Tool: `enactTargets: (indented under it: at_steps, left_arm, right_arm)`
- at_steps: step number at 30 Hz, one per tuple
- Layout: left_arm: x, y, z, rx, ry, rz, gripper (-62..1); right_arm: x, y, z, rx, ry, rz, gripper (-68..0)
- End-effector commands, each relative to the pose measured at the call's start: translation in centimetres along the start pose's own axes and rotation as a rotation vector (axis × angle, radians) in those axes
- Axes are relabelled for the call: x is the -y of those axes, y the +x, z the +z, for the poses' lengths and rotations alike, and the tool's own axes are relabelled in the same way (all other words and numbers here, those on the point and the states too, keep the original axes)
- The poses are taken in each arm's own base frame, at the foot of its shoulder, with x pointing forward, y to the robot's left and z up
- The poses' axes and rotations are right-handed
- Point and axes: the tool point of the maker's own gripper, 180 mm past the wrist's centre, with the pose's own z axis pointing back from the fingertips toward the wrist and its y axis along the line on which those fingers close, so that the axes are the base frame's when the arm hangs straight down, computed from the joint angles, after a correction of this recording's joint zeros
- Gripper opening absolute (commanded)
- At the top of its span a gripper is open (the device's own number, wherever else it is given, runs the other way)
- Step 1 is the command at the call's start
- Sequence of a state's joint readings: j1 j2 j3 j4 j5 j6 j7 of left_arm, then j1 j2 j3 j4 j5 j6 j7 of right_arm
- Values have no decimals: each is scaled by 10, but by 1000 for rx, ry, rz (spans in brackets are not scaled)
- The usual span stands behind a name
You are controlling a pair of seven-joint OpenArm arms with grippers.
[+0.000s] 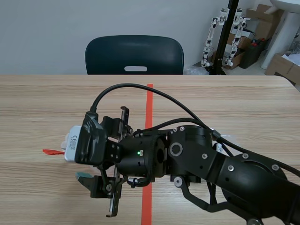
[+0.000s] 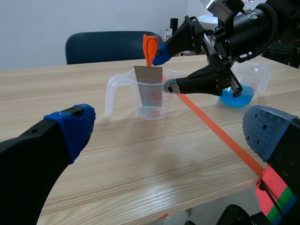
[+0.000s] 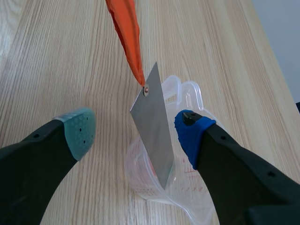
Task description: Do the redox reaction experiment. lift the metal plate out of the left beaker
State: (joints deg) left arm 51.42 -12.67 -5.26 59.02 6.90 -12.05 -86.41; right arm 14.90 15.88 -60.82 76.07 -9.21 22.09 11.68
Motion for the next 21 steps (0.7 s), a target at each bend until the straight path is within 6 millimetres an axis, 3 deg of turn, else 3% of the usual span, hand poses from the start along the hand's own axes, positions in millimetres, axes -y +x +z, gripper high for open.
enactTargets:
  at_steps: [1, 7, 21]
  left_arm:
    - [1, 11, -2, 60, 2, 3, 14]
    - [1, 11, -2, 60, 2, 3, 14]
    - [1, 11, -2, 60, 2, 3, 14]
  right_arm:
    - [11, 12, 0, 39, -21, 25, -334]
    - [11, 15, 0, 53, -20, 33, -392]
    - [11, 19, 0, 75, -19, 35, -608]
